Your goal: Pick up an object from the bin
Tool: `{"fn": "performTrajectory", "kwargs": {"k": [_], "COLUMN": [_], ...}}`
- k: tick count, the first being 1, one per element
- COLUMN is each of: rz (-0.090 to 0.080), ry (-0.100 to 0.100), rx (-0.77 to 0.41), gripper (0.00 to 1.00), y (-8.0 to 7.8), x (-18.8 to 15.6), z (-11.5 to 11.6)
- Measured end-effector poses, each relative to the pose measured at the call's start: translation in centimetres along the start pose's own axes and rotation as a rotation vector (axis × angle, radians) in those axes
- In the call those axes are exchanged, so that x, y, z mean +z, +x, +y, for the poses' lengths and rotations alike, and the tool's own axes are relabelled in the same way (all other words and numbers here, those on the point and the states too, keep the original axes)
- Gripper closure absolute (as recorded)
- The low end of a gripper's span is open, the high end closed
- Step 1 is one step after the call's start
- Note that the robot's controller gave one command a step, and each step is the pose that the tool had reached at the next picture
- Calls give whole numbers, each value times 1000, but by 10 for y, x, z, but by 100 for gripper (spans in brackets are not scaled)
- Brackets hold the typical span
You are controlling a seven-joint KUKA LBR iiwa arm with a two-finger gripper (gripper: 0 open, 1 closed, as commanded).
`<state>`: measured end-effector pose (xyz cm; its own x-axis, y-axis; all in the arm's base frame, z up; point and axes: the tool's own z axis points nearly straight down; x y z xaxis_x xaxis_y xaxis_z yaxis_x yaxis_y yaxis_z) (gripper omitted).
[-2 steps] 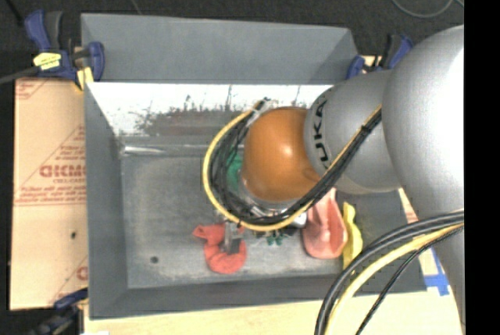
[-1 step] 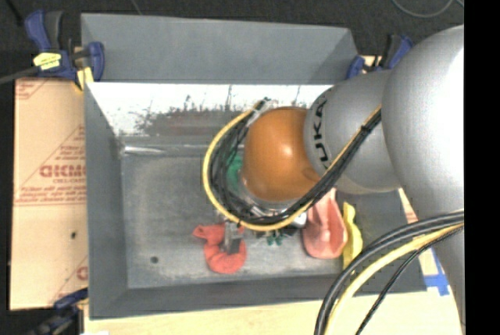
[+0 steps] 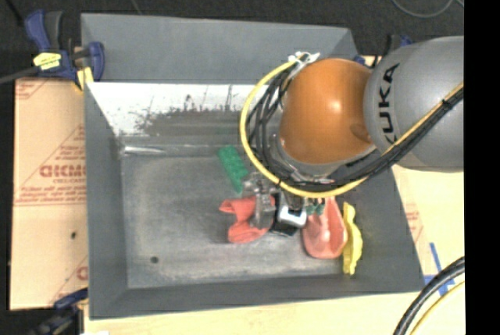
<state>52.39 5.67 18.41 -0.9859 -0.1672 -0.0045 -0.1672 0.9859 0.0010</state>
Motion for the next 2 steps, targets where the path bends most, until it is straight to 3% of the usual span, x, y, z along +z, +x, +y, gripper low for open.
{"fn": "performTrajectory", "kwargs": {"k": [1,2], "rz": [0,-5], "ry": [0,0], "rx": [1,25], "gripper": [100,100], "y": [0,-4], "x": [0,-142], "z": [0,-4]}}
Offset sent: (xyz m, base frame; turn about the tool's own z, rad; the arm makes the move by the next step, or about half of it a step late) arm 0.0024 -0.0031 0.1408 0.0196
